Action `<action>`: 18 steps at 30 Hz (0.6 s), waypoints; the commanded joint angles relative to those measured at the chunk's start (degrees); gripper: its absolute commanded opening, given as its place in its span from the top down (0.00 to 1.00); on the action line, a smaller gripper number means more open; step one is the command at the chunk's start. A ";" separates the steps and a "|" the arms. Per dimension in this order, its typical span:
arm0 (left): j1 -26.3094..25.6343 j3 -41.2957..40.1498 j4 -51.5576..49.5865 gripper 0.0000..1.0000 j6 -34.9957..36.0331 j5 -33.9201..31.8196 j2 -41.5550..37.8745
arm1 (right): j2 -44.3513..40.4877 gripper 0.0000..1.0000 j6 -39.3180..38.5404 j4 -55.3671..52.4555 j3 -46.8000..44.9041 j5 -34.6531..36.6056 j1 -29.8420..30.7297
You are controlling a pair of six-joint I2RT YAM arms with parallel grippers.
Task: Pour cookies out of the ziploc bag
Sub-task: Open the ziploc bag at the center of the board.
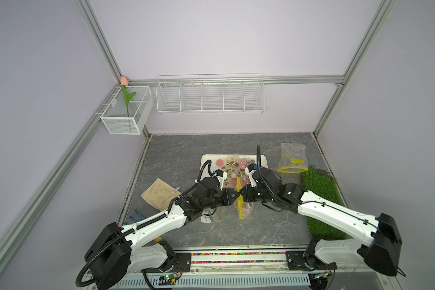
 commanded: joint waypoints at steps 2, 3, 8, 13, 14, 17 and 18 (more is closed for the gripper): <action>0.01 -0.39 3.82 0.96 -1.52 0.53 -0.79 | -1.29 0.94 0.81 1.43 -1.25 -1.19 0.05; 0.05 -0.39 3.86 0.98 -1.68 0.65 -0.72 | -1.27 0.94 0.75 1.41 -1.25 -1.19 0.01; -0.01 -0.48 3.09 1.00 -3.01 -0.05 -0.97 | -1.21 0.94 0.61 0.99 -1.42 -0.71 0.03; -0.08 2.64 -5.14 1.00 -0.55 -2.13 -1.03 | -0.68 0.93 0.62 -0.41 -1.42 1.38 0.04; -0.02 3.33 -6.86 1.00 0.05 -2.49 -1.05 | -0.57 0.93 0.60 -0.77 -1.41 1.93 0.04; -0.02 5.26 -12.02 1.00 1.54 -4.15 -1.24 | -0.40 0.93 0.67 -2.15 -1.24 3.99 0.04; -0.05 5.58 -13.08 1.00 1.80 -4.82 -1.38 | -0.48 0.93 0.70 -2.40 -1.29 4.69 0.06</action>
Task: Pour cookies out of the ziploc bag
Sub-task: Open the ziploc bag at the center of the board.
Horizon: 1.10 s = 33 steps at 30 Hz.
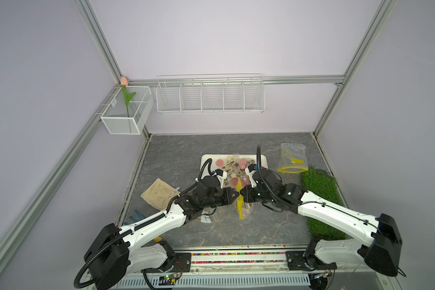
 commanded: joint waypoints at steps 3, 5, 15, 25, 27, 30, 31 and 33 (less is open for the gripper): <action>0.10 2.80 -8.40 1.00 2.25 -4.27 -1.23 | -0.39 0.93 1.11 -3.60 -0.86 5.80 0.03; 0.12 2.88 -8.74 1.00 2.34 -4.50 -1.04 | -0.30 0.93 1.28 -4.18 -0.79 6.82 0.03; 0.55 3.77 -12.53 1.00 3.02 -9.53 -4.74 | -2.41 0.94 1.74 -8.69 0.06 12.30 0.06; 1.22 9.12 -19.61 1.00 5.85 -11.66 -8.06 | -6.13 0.94 -0.43 -12.21 0.79 12.07 -1.46; 1.26 9.39 -19.68 1.00 6.19 -11.51 -8.12 | -7.14 0.94 -1.17 -12.63 0.80 11.66 -2.14; 1.24 9.63 -19.45 1.00 6.55 -11.17 -7.71 | -8.74 0.94 -3.34 -13.35 0.93 10.55 -3.20; 1.26 9.56 -19.00 1.00 6.73 -10.90 -7.57 | -9.25 0.94 -4.32 -13.04 0.71 9.78 -3.34; 1.34 9.32 -18.31 1.00 7.49 -10.26 -7.14 | -9.87 0.94 -5.55 -13.36 0.49 9.55 -3.51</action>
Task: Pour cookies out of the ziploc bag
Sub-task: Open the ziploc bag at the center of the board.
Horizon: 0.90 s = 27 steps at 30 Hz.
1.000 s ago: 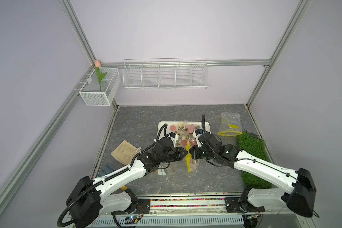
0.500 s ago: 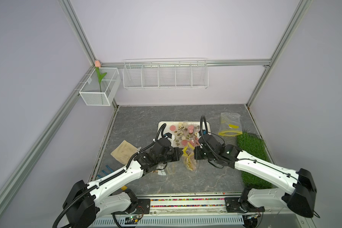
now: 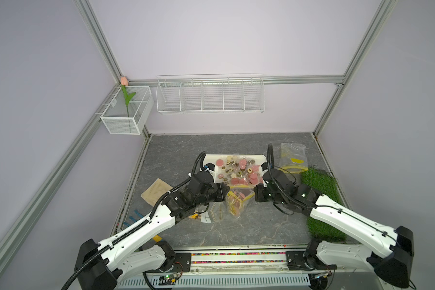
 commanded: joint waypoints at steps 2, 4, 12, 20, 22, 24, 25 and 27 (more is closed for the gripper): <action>0.62 1.70 -0.58 1.00 2.20 -0.10 0.69 | -1.56 0.94 -4.34 -4.31 0.52 0.78 -1.29; 0.91 1.71 0.44 1.00 1.95 1.07 1.31 | -1.35 0.94 -5.27 -5.69 0.90 0.89 -1.59; 0.96 1.78 2.58 1.00 1.28 2.49 2.65 | -3.70 0.92 -5.39 -7.35 0.55 1.73 -1.71; 1.26 2.50 3.25 1.00 2.13 4.02 3.93 | -6.75 0.61 -7.31 -6.67 -0.81 -1.91 -1.59; 1.33 3.00 3.14 1.00 2.12 4.46 4.32 | -7.89 0.51 -8.04 -6.78 -0.72 -2.49 -1.38; 1.32 3.23 3.12 1.00 1.87 4.58 4.57 | -9.07 0.42 -8.24 -6.54 -0.59 -3.34 -1.29; 1.32 3.30 3.23 1.00 1.64 4.74 4.64 | -9.64 0.35 -8.37 -6.01 -0.72 -4.01 -0.98; 1.34 3.34 3.15 1.00 1.24 4.34 4.81 | -10.60 0.25 -7.55 -4.81 -1.19 -5.47 -0.80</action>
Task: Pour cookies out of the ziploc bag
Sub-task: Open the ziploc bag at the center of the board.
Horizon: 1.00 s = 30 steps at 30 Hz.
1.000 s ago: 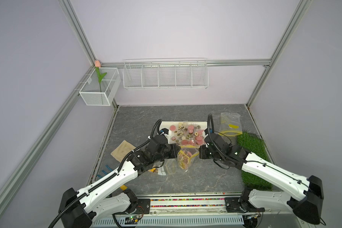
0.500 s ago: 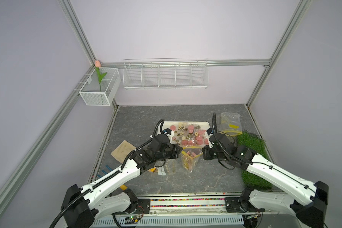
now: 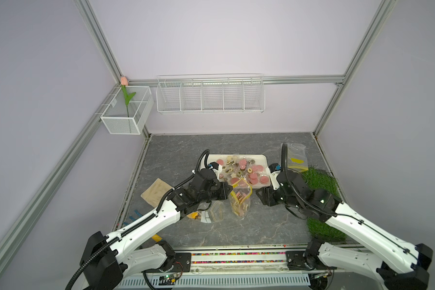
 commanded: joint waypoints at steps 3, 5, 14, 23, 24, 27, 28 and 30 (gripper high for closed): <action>0.25 2.15 0.73 1.00 -0.30 -0.25 0.34 | -0.56 0.21 3.96 -0.71 -0.02 -2.70 0.43; 0.29 2.00 1.10 1.00 -0.69 -0.26 0.34 | 1.01 0.20 6.98 -1.67 0.79 -4.07 0.40; 0.31 2.25 1.68 1.00 -0.87 -0.23 1.21 | 6.99 0.18 16.11 4.06 0.29 -7.70 3.38; 0.33 2.03 1.74 1.00 -1.58 -0.35 1.22 | 12.64 0.20 18.36 5.15 1.60 -5.74 5.57; 0.29 2.15 1.72 1.00 -1.57 -0.26 1.21 | 12.90 0.20 18.41 5.73 1.52 -5.59 5.73; 0.32 2.26 1.69 1.00 -1.50 -0.26 1.08 | 13.85 0.22 18.38 7.37 1.67 -5.40 5.92; 0.31 2.39 1.62 1.00 -1.49 -0.28 0.97 | 14.17 0.22 18.36 7.68 1.72 -5.17 5.95; 0.25 2.43 1.53 1.00 -1.42 -0.27 0.90 | 14.69 0.24 18.16 7.62 2.19 -4.33 6.02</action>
